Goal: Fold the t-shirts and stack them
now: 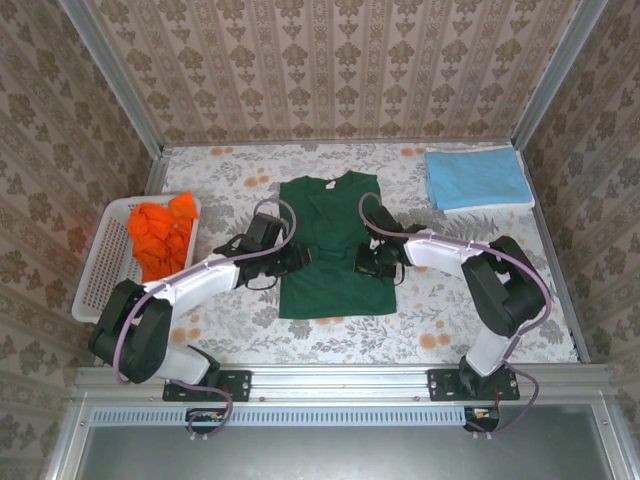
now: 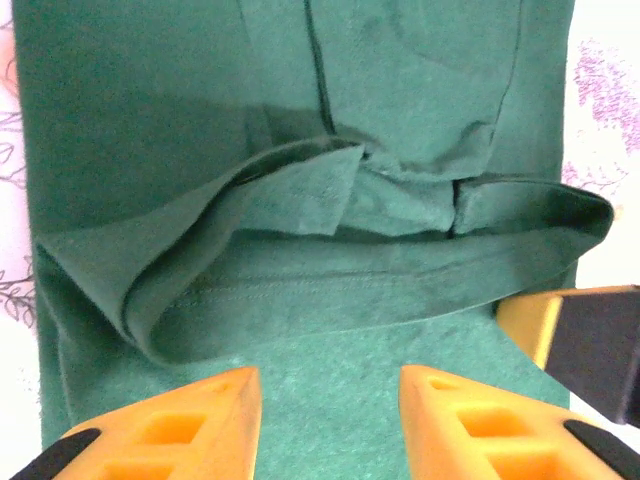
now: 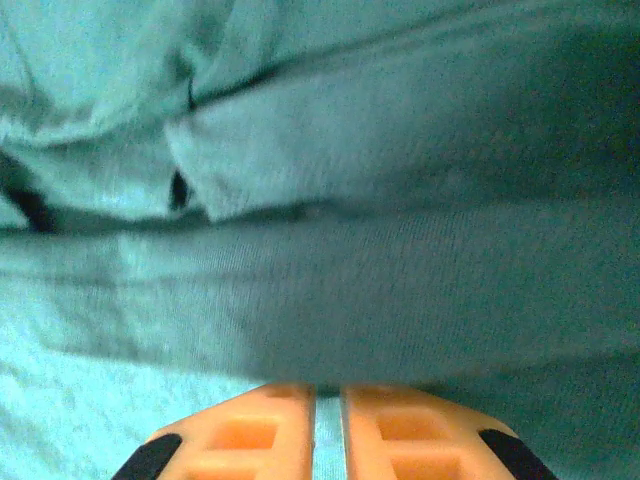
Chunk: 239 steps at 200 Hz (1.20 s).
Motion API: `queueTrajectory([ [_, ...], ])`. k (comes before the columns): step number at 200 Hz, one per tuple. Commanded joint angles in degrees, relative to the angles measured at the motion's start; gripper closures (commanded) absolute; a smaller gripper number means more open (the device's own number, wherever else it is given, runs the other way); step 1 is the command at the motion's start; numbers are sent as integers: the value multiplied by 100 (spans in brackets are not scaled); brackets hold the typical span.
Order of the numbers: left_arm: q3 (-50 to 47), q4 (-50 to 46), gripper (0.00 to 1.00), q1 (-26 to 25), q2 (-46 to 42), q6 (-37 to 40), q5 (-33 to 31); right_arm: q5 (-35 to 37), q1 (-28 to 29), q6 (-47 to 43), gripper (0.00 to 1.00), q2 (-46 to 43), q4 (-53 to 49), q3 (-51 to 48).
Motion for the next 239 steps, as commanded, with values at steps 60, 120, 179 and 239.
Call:
queueTrajectory([
  [60, 380, -363, 57, -336, -289, 716, -239, -157, -472, -190, 82, 745, -425, 1051],
  [120, 1256, -489, 58, -764, 871, 946, 57, -204, -700, -163, 79, 866, -498, 1353],
  [179, 2368, -808, 62, -615, 2344, 1344, 161, -345, -885, -277, 76, 332, -157, 750],
  [239, 1819, -955, 63, -168, 2178, 1451, -350, -415, -1235, -216, 76, 305, 215, 263],
])
